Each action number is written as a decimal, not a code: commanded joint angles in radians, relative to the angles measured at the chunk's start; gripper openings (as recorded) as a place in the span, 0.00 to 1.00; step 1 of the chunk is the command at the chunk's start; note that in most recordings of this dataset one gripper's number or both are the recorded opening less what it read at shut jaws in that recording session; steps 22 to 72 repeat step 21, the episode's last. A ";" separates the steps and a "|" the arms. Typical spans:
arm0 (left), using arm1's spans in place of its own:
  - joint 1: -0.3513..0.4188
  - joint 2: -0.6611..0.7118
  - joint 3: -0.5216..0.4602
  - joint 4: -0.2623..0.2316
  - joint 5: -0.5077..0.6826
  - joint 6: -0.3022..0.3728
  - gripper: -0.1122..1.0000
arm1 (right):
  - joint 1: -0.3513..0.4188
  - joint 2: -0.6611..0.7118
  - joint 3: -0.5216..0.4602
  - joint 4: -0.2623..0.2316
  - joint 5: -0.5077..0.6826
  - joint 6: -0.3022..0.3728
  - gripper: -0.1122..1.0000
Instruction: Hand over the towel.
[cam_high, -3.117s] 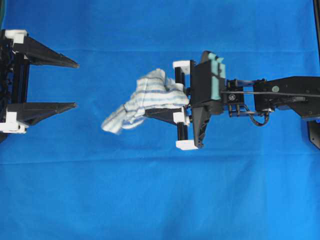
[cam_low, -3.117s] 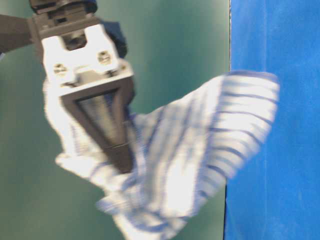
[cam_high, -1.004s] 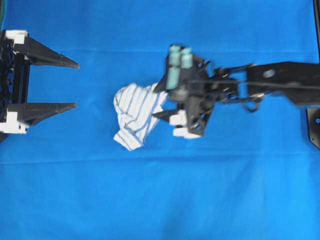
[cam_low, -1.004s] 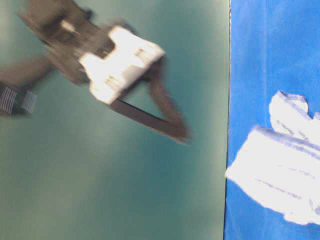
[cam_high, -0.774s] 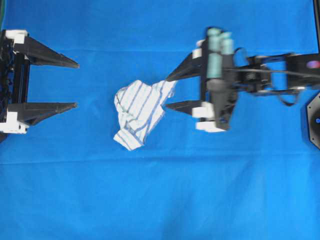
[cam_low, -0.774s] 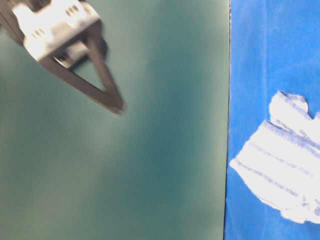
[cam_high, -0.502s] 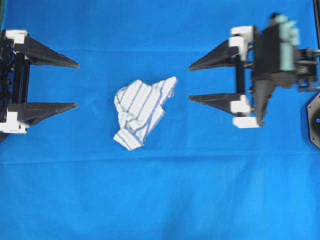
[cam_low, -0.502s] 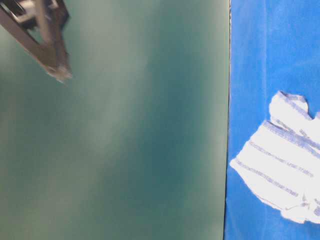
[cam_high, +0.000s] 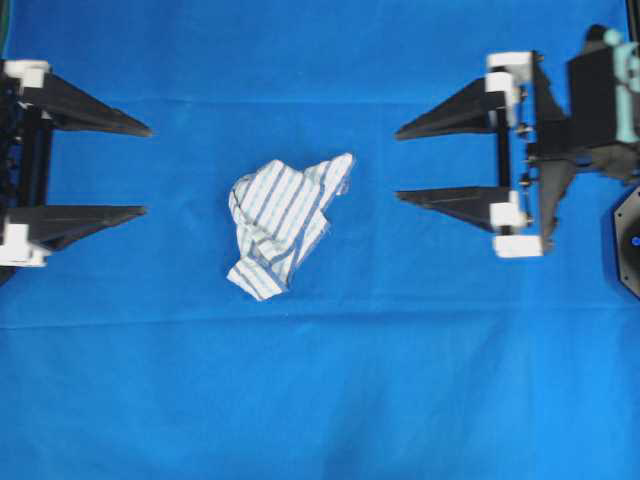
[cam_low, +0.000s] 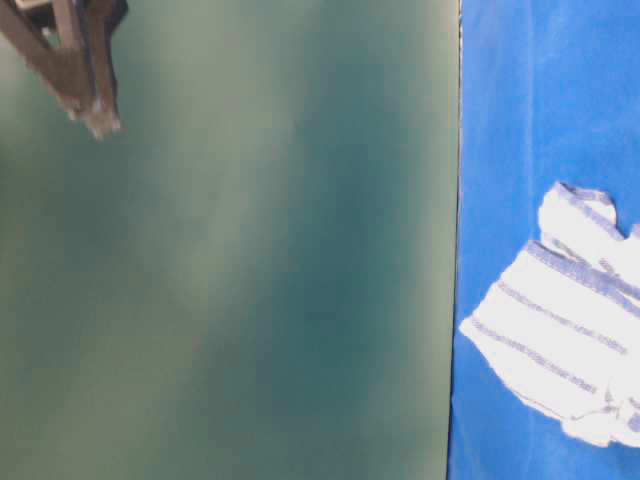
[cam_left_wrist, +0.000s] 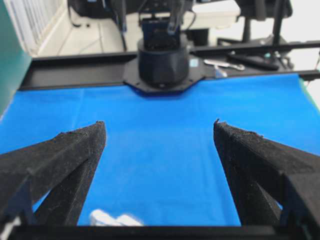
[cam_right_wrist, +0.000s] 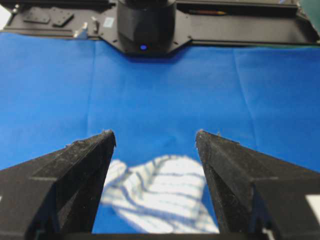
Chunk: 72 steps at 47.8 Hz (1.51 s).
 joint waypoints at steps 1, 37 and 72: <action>-0.003 -0.044 -0.005 -0.002 0.037 0.000 0.92 | 0.000 -0.077 0.011 0.002 0.021 0.002 0.74; -0.003 -0.399 0.169 -0.002 0.192 0.008 0.92 | -0.002 -0.477 0.324 0.002 0.054 0.002 0.74; -0.003 -0.399 0.169 -0.002 0.192 0.008 0.92 | -0.002 -0.477 0.324 0.002 0.054 0.002 0.74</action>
